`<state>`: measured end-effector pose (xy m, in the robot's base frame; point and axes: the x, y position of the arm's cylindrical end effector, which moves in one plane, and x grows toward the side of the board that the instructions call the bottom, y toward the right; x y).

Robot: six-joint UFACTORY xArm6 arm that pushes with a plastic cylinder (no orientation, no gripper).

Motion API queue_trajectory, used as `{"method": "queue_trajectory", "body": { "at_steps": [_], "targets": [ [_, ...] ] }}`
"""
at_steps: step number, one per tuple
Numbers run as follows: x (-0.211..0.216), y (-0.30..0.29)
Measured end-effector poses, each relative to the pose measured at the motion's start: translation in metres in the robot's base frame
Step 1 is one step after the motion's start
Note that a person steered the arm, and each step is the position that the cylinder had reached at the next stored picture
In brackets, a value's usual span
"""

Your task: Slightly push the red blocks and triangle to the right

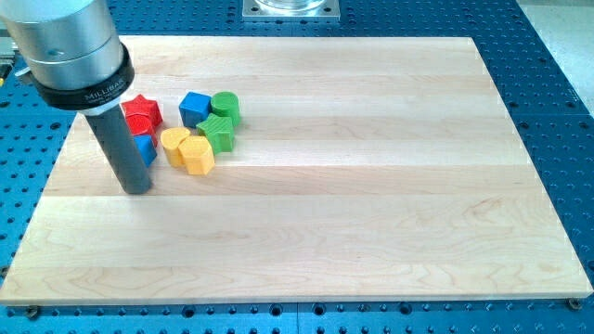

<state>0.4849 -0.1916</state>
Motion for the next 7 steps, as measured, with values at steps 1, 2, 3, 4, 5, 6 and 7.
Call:
{"method": "queue_trajectory", "body": {
  "at_steps": [1, 2, 3, 4, 5, 6, 7],
  "targets": [
    [-0.012, 0.000],
    [-0.017, -0.006],
    [-0.017, -0.027],
    [-0.023, -0.053],
    [-0.058, -0.081],
    [-0.093, -0.081],
    [-0.133, -0.081]
  ]
}}
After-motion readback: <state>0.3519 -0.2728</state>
